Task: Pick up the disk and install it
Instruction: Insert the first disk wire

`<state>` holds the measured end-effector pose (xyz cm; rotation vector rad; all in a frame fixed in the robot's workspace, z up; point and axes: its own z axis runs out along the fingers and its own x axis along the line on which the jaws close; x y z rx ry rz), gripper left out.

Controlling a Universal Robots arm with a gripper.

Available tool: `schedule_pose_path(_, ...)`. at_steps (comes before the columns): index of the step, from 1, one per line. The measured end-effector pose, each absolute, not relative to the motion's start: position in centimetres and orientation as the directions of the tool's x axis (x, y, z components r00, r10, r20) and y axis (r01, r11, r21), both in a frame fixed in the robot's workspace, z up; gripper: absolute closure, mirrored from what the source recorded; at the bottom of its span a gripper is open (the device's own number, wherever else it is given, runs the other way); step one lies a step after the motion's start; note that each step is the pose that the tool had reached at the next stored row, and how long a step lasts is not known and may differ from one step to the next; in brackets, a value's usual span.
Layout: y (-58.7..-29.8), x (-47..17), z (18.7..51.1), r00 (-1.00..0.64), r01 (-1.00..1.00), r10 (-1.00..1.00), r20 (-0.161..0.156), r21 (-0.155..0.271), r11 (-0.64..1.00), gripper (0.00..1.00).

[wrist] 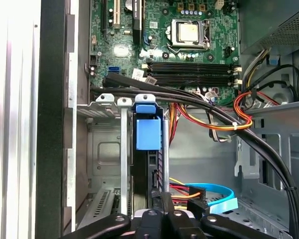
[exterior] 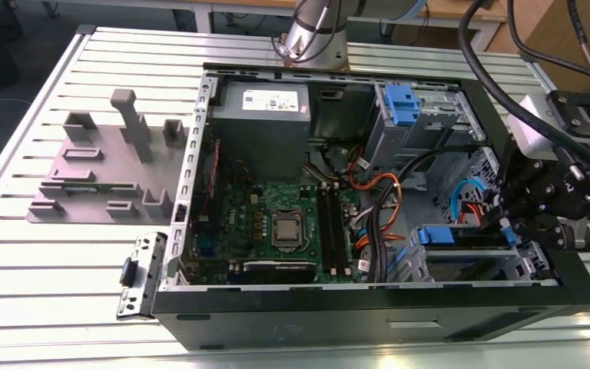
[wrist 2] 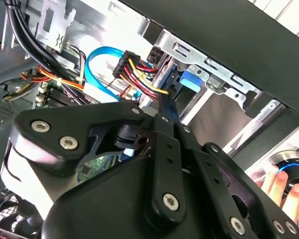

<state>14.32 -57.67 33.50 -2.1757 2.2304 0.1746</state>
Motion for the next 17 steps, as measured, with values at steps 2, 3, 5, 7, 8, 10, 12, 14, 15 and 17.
schedule_pose_path(2, -57.69, 14.36, 33.34, -0.027, -0.998, -0.995, -0.096, 0.068, 0.020, 0.90)
schedule_pose_path(3, -57.71, 14.38, 33.29, -0.026, -0.997, -0.995, -0.098, 0.069, 0.019, 0.90)
schedule_pose_path(5, -57.73, 14.43, 33.15, -0.026, -0.997, -0.994, -0.102, 0.071, 0.019, 0.90)
schedule_pose_path(7, -57.75, 14.44, 33.07, -0.026, -0.997, -0.994, -0.107, 0.071, 0.018, 0.90)
schedule_pose_path(8, -57.76, 14.44, 33.05, -0.026, -0.997, -0.994, -0.109, 0.072, 0.018, 0.90)
schedule_pose_path(10, -57.76, 14.44, 33.12, -0.025, -0.997, -0.994, -0.110, 0.072, 0.018, 0.90)
schedule_pose_path(12, -57.75, 14.46, 33.29, -0.025, -0.997, -0.993, -0.112, 0.072, 0.017, 0.90)
schedule_pose_path(14, -57.76, 14.58, 33.62, -0.025, -0.997, -0.994, -0.110, 0.072, 0.017, 0.90)
schedule_pose_path(15, -57.76, 14.65, 33.69, -0.025, -0.997, -0.994, -0.110, 0.072, 0.017, 0.90)
schedule_pose_path(17, -57.76, 14.81, 33.81, -0.025, -0.997, -0.993, -0.111, 0.072, 0.017, 0.90)
